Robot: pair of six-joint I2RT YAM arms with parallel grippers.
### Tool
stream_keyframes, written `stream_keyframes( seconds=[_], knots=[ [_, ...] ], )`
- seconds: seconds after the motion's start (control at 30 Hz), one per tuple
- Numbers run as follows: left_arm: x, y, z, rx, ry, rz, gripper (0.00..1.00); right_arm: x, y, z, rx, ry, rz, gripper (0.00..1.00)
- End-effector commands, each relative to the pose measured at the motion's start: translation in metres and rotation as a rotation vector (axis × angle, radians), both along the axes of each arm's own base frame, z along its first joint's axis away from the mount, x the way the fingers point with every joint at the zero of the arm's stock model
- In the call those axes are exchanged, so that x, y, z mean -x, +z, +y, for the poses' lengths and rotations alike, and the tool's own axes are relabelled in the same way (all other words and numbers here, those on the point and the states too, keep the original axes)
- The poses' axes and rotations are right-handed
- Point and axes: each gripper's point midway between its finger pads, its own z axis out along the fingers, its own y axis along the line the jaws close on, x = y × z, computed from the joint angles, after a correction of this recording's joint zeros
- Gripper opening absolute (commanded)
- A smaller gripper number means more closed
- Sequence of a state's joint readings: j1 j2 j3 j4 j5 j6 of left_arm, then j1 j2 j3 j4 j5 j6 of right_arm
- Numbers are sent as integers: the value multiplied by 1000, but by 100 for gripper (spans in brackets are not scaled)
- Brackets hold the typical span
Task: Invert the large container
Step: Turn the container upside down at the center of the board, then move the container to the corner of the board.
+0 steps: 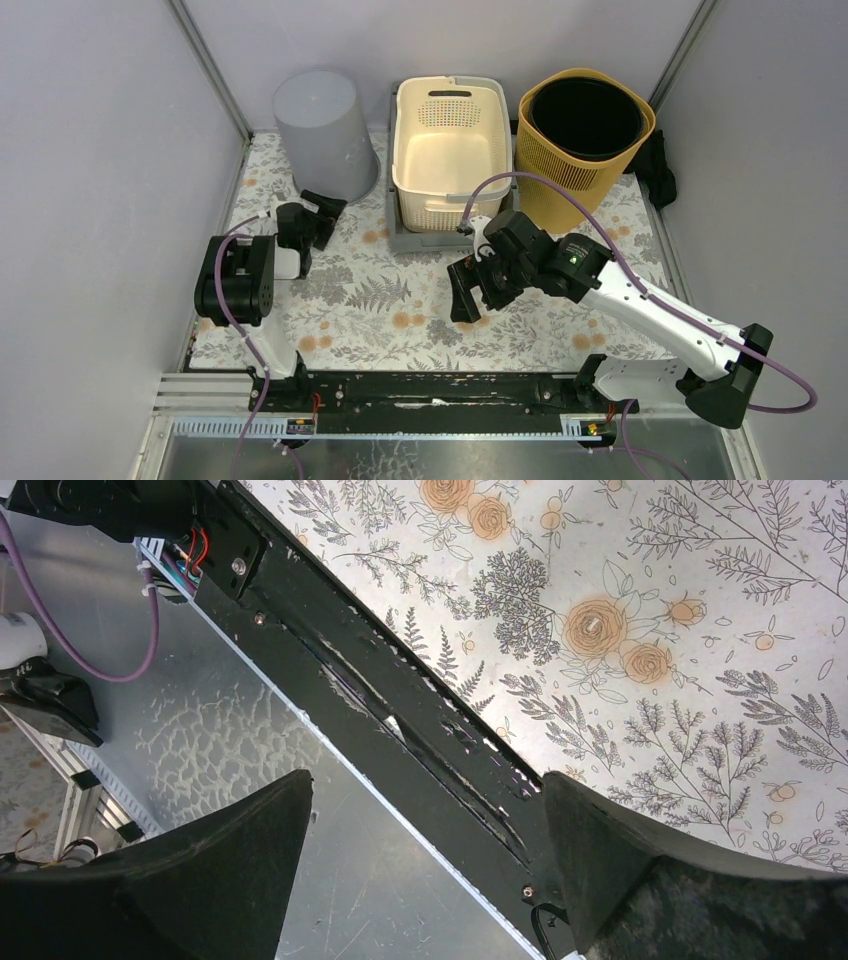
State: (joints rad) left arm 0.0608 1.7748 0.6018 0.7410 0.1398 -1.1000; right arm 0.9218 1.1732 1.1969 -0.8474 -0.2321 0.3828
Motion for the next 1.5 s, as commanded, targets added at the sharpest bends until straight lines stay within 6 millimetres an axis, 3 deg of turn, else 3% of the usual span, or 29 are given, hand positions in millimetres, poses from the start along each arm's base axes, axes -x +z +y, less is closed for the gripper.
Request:
stream_keyframes(
  seconds=[0.0, 0.13, 0.3, 0.4, 0.7, 0.83, 0.97, 1.1, 1.2, 1.47],
  knots=[
    [19, -19, 5, -125, 4, 109, 100, 0, 11, 6, -59, 5, -7, 95],
    [19, 5, 9, -214, 10, 95, 100, 0, 12, 5, -63, 3, -12, 99],
    [13, 43, -7, -293, -30, 38, 100, 1, 12, 5, -68, 3, -12, 99],
    [0, 71, -30, -318, -89, -32, 100, 2, 13, 4, -74, 3, -17, 99],
    [-46, 167, -127, -306, -312, -399, 100, 3, 20, -5, -74, -18, -41, 99],
    [-73, 191, -142, -336, -297, -525, 100, 4, 24, -10, -78, -34, -48, 99],
    [-102, 200, -150, -384, -250, -608, 100, 6, 27, -15, -82, -53, -51, 99],
    [-131, 185, -145, -446, -215, -558, 100, 8, 28, -21, -82, -74, -55, 99],
    [-141, 175, -128, -466, -190, -527, 100, 9, 28, -25, -76, -85, -55, 99],
    [-155, 147, -61, -388, -197, -458, 99, 9, 25, -25, -65, -87, -52, 99]
  ],
)
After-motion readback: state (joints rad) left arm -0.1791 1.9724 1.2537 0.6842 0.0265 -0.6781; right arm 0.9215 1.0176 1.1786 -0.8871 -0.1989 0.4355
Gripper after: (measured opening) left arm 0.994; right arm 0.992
